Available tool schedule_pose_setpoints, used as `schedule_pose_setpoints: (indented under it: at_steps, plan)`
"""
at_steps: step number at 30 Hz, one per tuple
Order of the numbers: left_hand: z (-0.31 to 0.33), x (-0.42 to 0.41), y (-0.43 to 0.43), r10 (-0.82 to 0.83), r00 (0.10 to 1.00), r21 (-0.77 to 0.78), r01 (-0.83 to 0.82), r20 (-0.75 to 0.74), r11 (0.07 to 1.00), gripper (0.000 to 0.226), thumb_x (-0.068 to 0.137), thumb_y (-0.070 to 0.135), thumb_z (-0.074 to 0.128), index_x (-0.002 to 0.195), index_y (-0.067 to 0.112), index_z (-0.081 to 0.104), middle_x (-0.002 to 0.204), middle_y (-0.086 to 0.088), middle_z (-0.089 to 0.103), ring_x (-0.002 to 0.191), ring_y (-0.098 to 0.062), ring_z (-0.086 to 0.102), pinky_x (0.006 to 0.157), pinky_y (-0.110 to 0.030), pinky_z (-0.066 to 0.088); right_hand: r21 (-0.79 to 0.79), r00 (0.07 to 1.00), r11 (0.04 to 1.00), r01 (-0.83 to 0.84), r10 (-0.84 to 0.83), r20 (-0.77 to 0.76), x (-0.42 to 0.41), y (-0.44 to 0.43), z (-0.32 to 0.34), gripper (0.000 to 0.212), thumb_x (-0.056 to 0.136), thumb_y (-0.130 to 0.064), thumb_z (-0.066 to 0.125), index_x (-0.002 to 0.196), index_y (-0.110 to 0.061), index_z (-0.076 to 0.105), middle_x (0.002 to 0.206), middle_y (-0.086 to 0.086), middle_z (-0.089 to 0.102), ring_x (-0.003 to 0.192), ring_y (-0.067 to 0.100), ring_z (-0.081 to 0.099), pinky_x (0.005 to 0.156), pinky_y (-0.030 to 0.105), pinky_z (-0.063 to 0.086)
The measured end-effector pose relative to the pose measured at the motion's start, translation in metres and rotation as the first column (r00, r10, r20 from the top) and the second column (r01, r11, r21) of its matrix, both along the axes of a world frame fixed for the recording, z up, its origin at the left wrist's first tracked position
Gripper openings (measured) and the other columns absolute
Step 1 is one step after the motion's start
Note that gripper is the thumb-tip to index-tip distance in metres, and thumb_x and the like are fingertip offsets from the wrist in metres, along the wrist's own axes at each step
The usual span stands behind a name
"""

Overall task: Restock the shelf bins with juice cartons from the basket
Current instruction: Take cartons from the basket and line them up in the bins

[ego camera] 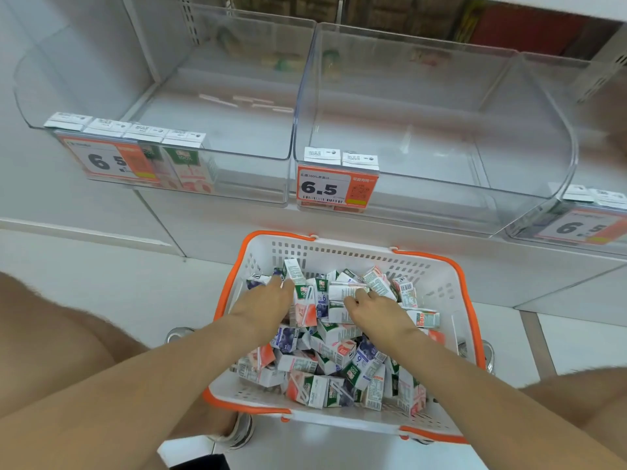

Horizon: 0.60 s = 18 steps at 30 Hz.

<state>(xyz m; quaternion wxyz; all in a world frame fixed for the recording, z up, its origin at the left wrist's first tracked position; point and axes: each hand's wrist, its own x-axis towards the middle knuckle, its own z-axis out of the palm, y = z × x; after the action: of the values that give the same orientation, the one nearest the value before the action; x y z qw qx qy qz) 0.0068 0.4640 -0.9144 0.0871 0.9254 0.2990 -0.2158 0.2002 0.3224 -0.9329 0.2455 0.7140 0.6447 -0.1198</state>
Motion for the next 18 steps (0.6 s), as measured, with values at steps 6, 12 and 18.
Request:
schedule_pose_setpoints:
  at_steps: [6,12,18]
  plan:
    - [-0.010,0.021,0.013,-0.150,0.988,-0.010,0.150,0.032,0.989,0.091,0.085,-0.008,0.066,0.162,0.009,0.019,0.153,-0.011,0.039,0.136,-0.033,0.039,0.110,-0.042,0.042,0.116,0.955,0.966,0.232,-0.204,-0.213,0.010,0.004,0.012,0.038,0.080,-0.036,0.067,0.114,-0.018,0.068,0.107,0.004,0.063,0.092,0.028,0.067,0.075,0.037,0.055]
    - [-0.009,0.037,0.008,-0.088,0.994,-0.101,0.082,-0.058,0.992,0.059,0.094,0.007,0.065,0.145,0.008,0.037,0.138,-0.016,0.041,0.129,-0.037,0.037,0.108,-0.045,0.040,-0.061,0.736,0.892,0.447,-0.405,-0.542,0.030,-0.018,0.015,0.066,0.075,-0.043,0.076,0.134,-0.027,0.050,0.079,-0.004,0.062,0.075,0.018,0.063,0.065,0.036,0.054]
    - [-0.008,0.035,-0.006,-0.165,0.984,-0.142,0.154,-0.065,0.978,0.046,0.085,-0.016,0.061,0.122,0.007,0.049,0.131,-0.013,0.037,0.118,-0.032,0.043,0.093,-0.037,0.045,-0.189,0.771,0.917,0.351,-0.398,-0.498,0.016,-0.038,0.003,0.098,0.086,-0.035,0.073,0.157,-0.046,0.007,0.096,0.001,0.058,0.082,0.026,0.064,0.070,0.041,0.057]
